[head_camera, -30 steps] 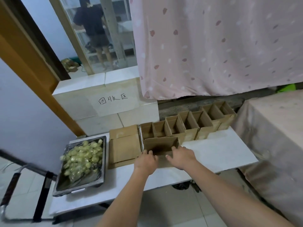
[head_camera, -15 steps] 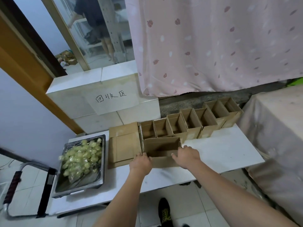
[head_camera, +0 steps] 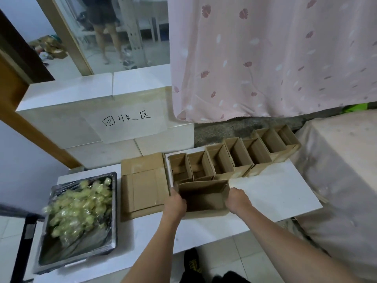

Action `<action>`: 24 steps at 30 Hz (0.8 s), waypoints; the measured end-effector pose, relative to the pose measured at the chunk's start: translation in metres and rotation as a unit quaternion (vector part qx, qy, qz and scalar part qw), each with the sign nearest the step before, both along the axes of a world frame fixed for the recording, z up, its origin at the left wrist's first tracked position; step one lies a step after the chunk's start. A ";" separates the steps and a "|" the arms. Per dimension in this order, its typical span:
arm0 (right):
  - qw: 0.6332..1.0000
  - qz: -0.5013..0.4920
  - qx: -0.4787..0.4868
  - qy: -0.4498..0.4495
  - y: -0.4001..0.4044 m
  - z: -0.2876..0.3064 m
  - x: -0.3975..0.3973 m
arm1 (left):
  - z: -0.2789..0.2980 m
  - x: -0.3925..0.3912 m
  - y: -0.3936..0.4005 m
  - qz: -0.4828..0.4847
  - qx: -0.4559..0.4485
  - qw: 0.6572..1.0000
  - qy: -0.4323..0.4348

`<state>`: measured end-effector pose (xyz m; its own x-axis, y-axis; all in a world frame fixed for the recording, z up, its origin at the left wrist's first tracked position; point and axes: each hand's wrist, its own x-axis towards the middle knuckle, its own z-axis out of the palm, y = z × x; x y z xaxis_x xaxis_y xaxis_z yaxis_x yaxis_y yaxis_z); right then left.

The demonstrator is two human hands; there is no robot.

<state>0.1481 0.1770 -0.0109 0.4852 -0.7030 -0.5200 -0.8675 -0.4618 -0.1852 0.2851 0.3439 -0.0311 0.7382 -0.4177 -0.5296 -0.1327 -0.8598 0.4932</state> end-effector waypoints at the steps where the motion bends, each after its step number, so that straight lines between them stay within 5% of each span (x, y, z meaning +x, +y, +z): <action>1: 1.000 0.001 -0.003 0.013 0.000 -0.003 0.000 | -0.005 0.000 -0.001 -0.009 0.016 1.000 0.012; 8: 0.999 -0.003 -0.008 0.048 -0.009 -0.006 -0.009 | -0.019 -0.012 -0.009 -0.029 0.046 0.998 0.034; 14: 0.999 -0.034 -0.006 -0.020 -0.040 0.006 -0.038 | -0.016 -0.034 -0.028 0.020 0.004 0.995 0.094; 24: 0.941 -0.024 0.240 -0.239 -0.148 0.027 -0.147 | -0.008 -0.110 -0.074 0.171 -0.163 0.949 0.211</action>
<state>0.0012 0.0287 0.0162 0.7179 -0.4706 -0.5130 -0.6498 -0.1883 -0.7365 0.1746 0.2703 -0.0395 0.6114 -0.3840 -0.6919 0.3949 -0.6096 0.6873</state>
